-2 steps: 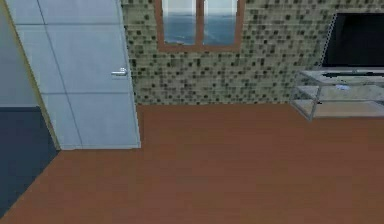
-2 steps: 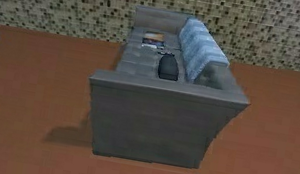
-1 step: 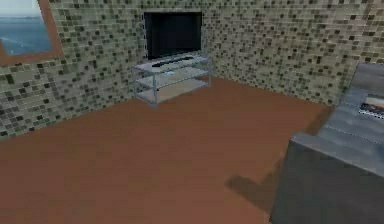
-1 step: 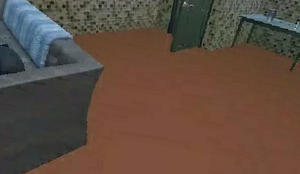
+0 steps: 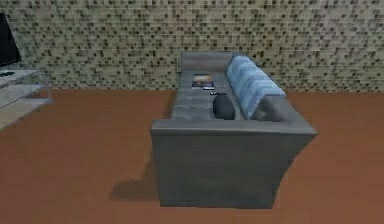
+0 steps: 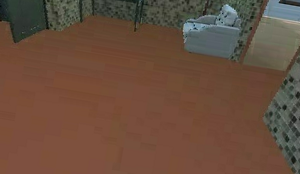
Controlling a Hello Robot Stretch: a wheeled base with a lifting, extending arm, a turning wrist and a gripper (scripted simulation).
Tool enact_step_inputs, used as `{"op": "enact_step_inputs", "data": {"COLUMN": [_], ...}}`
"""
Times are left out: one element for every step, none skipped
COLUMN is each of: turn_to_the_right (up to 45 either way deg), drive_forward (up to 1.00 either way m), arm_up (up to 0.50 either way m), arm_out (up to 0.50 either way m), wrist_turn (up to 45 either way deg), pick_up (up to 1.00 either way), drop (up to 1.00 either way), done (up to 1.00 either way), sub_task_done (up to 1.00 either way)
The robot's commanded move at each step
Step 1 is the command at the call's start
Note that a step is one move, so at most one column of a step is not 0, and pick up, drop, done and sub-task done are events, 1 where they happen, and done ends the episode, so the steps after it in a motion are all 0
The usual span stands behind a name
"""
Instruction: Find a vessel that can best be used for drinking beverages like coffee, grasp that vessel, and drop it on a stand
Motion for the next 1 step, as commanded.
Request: {"op": "enact_step_inputs", "data": {"turn_to_the_right": [0.0], "drive_forward": [0.1], "arm_up": [0.0], "arm_out": [0.0], "wrist_turn": [0.0], "pick_up": [0.0], "drop": [0.0], "done": [0.0], "sub_task_done": [0.0]}}
